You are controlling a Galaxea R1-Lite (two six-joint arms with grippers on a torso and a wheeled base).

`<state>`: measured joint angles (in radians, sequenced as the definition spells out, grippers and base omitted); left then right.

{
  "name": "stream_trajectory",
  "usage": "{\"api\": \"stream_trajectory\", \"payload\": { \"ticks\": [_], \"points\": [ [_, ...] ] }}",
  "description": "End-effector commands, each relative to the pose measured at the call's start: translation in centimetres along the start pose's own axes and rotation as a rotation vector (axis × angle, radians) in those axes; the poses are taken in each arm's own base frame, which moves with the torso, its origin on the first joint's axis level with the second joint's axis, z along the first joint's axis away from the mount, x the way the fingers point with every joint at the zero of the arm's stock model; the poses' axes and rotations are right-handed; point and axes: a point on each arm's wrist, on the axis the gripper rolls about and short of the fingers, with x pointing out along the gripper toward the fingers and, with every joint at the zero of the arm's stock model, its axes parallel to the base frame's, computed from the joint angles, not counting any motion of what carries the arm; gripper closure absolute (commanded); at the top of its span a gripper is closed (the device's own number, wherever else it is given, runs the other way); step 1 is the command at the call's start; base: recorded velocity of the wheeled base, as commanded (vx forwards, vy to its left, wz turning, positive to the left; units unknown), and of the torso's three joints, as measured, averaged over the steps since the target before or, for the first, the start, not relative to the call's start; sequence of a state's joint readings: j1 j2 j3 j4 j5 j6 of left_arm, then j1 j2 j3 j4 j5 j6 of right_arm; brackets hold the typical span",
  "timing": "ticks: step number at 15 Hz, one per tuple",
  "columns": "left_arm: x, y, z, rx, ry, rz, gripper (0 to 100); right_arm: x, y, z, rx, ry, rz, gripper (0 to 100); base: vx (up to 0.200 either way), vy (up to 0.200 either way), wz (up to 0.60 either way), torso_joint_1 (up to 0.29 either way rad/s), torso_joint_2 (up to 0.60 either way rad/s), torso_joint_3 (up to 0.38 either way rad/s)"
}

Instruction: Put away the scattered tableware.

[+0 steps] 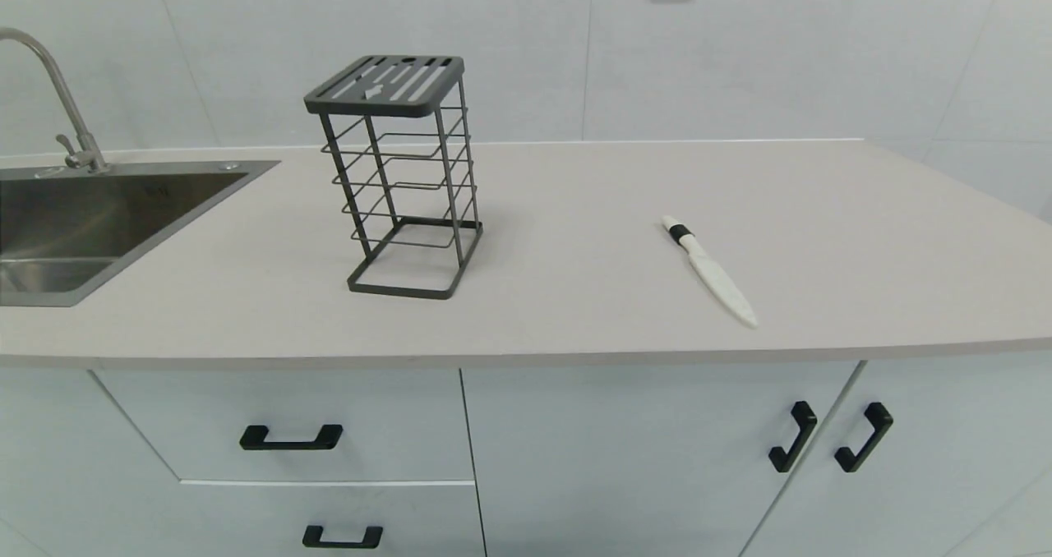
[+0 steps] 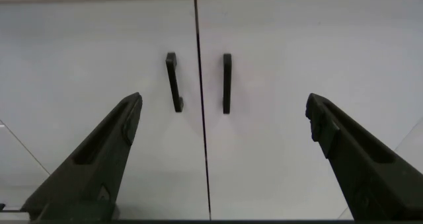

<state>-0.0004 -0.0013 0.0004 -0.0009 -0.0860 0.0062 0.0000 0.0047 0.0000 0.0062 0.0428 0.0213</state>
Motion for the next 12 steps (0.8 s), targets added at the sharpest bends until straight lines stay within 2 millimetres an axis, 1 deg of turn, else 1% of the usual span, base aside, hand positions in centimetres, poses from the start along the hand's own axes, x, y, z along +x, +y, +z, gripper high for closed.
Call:
{"api": "stream_trajectory", "payload": {
  "ticks": [1,3,4,7,12],
  "points": [
    [0.01,0.00,0.02,0.000,0.000,0.000,0,0.00,0.00,0.05,0.000,0.000,0.000,0,0.000,0.000,0.00,0.149,-0.47,-0.217],
    [0.01,0.00,0.02,0.000,0.000,0.000,0,0.00,0.00,0.05,0.000,0.000,0.000,0,0.000,0.000,0.00,0.081,-0.48,-0.220],
    [0.01,0.00,0.02,-0.002,0.000,0.000,0,0.01,0.00,0.00,0.000,0.001,0.000,0,0.000,0.000,0.00,0.222,-0.50,-0.222],
    [0.01,0.00,0.02,-0.002,0.000,0.000,0,0.01,0.00,0.00,0.000,0.001,0.000,0,0.000,0.000,0.00,0.395,-0.49,-0.235],
    [0.01,0.00,0.02,-0.002,0.000,0.000,0,0.01,0.00,0.02,0.000,0.000,-0.001,0,0.000,0.000,0.00,0.284,-0.51,-0.242]
  ]
}}
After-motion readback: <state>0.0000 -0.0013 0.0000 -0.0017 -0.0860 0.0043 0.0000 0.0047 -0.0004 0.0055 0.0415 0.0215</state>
